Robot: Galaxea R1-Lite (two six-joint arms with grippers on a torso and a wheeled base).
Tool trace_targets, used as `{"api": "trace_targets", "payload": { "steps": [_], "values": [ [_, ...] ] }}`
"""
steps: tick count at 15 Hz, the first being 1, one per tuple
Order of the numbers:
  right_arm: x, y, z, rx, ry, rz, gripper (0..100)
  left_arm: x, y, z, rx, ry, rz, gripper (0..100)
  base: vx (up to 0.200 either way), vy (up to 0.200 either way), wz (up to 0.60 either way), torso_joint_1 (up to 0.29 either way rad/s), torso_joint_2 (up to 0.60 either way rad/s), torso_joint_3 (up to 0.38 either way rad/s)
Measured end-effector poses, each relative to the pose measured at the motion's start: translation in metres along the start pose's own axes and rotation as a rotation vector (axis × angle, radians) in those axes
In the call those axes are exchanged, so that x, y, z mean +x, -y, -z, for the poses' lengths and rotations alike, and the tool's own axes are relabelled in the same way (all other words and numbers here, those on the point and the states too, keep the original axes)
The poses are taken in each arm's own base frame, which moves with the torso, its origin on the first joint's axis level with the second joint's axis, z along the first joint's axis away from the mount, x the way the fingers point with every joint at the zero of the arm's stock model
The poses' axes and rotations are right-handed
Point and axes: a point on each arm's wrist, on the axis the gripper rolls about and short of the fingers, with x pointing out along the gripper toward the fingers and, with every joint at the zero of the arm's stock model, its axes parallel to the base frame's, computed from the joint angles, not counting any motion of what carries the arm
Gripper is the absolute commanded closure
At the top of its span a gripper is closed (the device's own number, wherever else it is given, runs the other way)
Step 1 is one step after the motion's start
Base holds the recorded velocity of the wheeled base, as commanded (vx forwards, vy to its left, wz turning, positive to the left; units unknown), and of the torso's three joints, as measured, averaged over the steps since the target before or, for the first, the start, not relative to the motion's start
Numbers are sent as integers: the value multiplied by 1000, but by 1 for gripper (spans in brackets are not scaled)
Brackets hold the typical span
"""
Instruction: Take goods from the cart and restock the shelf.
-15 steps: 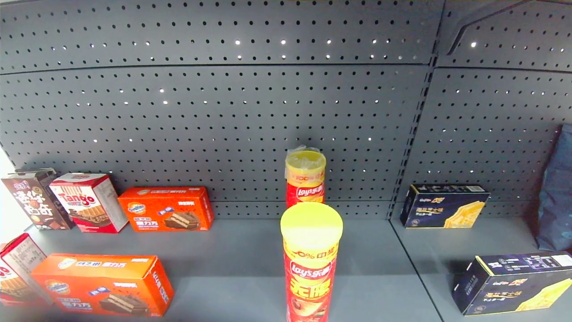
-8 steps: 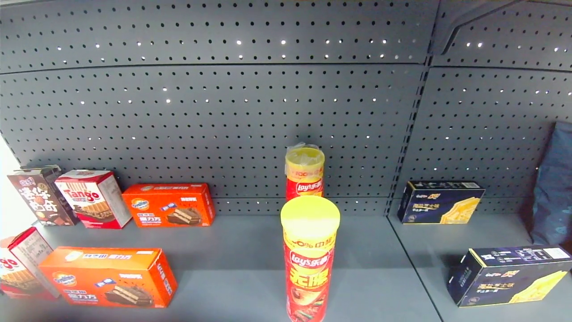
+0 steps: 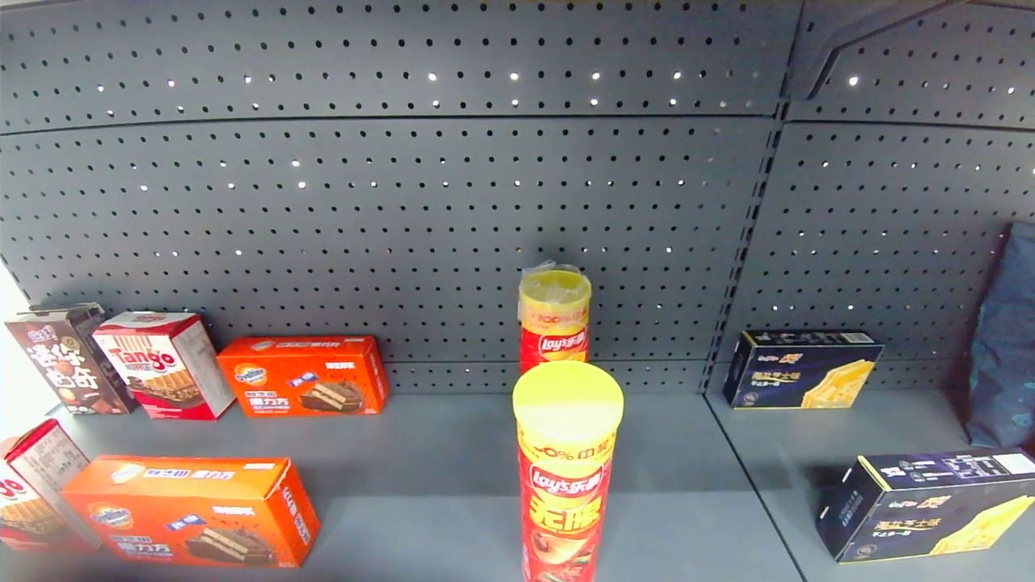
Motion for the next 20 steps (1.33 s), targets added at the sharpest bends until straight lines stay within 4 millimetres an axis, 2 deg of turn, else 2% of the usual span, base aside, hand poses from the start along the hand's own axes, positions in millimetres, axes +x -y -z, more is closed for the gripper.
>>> {"api": "trace_targets", "payload": {
  "steps": [5, 7, 20],
  "values": [
    [0, 0, 0, 0, 0, 0, 0, 0, 0, 0, 2, 0, -2, 0, 0, 0, 0, 0, 0, 0],
    [0, 0, 0, 0, 0, 0, 0, 0, 0, 0, -1, 0, -3, 0, -200, 0, 0, 2, 2, 2],
    [0, 0, 0, 0, 0, 0, 0, 0, 0, -1, -1, 2, 0, 0, 0, 0, 0, 0, 0, 0]
  ]
}}
